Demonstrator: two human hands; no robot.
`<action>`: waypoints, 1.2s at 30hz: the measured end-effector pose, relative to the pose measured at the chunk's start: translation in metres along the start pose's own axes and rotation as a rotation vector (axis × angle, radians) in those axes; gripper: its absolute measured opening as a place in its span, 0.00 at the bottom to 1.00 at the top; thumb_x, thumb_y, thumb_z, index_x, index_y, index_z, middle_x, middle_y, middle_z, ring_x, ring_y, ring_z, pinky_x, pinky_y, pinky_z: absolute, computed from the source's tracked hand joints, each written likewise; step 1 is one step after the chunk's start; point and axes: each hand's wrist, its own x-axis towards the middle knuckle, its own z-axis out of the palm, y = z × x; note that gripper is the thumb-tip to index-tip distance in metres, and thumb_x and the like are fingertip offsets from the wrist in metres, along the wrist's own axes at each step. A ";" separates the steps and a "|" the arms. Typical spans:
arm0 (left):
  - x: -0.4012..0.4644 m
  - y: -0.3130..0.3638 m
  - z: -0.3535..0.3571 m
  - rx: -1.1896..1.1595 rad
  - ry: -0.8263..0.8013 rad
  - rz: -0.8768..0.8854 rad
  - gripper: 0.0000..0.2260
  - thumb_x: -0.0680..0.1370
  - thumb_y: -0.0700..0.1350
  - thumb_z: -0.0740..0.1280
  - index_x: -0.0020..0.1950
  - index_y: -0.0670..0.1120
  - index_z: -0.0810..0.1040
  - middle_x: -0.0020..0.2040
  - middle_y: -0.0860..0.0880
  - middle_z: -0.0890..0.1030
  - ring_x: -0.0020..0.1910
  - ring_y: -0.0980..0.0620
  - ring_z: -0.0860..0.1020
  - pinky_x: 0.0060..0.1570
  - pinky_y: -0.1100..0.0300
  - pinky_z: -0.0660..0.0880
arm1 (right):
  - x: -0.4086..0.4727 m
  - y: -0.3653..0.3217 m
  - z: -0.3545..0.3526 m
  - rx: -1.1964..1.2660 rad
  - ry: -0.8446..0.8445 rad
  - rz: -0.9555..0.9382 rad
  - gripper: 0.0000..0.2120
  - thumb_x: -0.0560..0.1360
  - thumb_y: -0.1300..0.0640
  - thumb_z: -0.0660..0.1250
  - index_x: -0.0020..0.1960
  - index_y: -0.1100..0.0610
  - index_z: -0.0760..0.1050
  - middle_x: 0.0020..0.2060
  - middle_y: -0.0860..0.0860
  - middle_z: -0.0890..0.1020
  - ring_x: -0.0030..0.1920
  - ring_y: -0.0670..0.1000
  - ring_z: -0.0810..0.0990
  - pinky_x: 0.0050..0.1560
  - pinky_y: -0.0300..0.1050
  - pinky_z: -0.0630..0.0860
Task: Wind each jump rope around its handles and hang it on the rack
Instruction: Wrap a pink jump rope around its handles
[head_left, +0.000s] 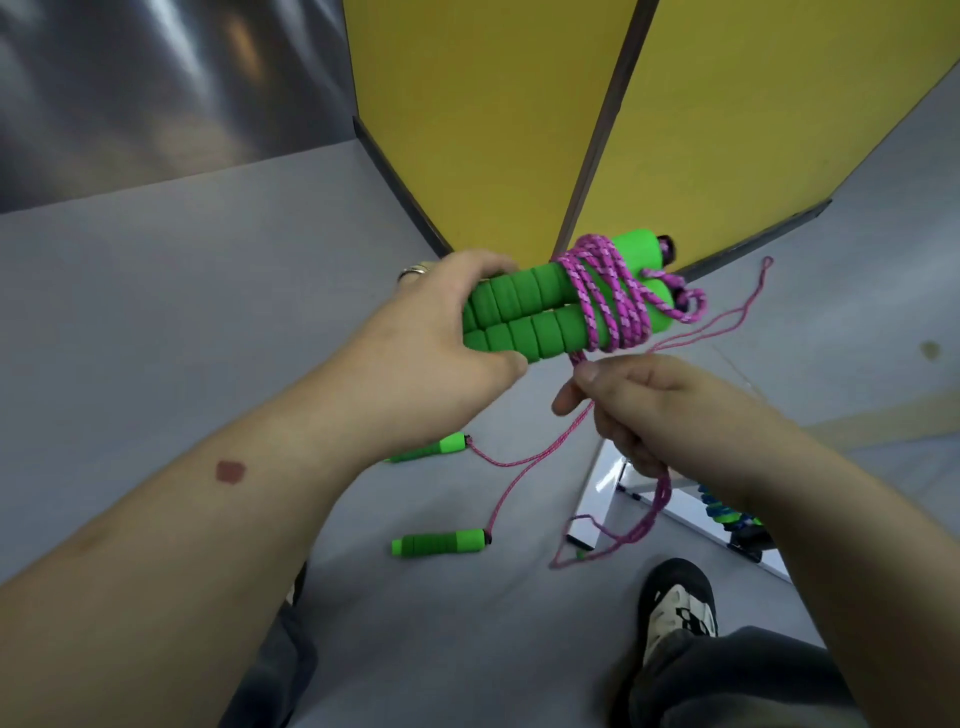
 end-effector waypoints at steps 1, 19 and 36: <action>0.000 -0.001 0.001 0.081 0.070 -0.027 0.26 0.75 0.48 0.76 0.70 0.62 0.70 0.63 0.52 0.74 0.48 0.58 0.79 0.43 0.71 0.73 | -0.004 -0.003 0.001 -0.090 -0.007 -0.010 0.17 0.82 0.41 0.59 0.49 0.48 0.83 0.30 0.48 0.69 0.30 0.49 0.65 0.32 0.47 0.64; -0.005 0.008 -0.001 -0.037 -0.274 0.009 0.26 0.70 0.33 0.77 0.56 0.63 0.80 0.52 0.51 0.84 0.50 0.46 0.85 0.49 0.39 0.83 | -0.014 -0.014 -0.021 -0.066 0.431 -0.442 0.12 0.65 0.45 0.77 0.40 0.52 0.83 0.35 0.55 0.82 0.33 0.50 0.77 0.33 0.43 0.74; 0.010 -0.012 0.014 -0.405 0.246 -0.038 0.25 0.68 0.39 0.78 0.60 0.59 0.80 0.52 0.54 0.85 0.49 0.53 0.84 0.48 0.52 0.81 | -0.008 -0.010 0.007 -0.209 0.086 -0.181 0.14 0.82 0.43 0.60 0.50 0.44 0.83 0.27 0.39 0.74 0.28 0.40 0.72 0.36 0.40 0.67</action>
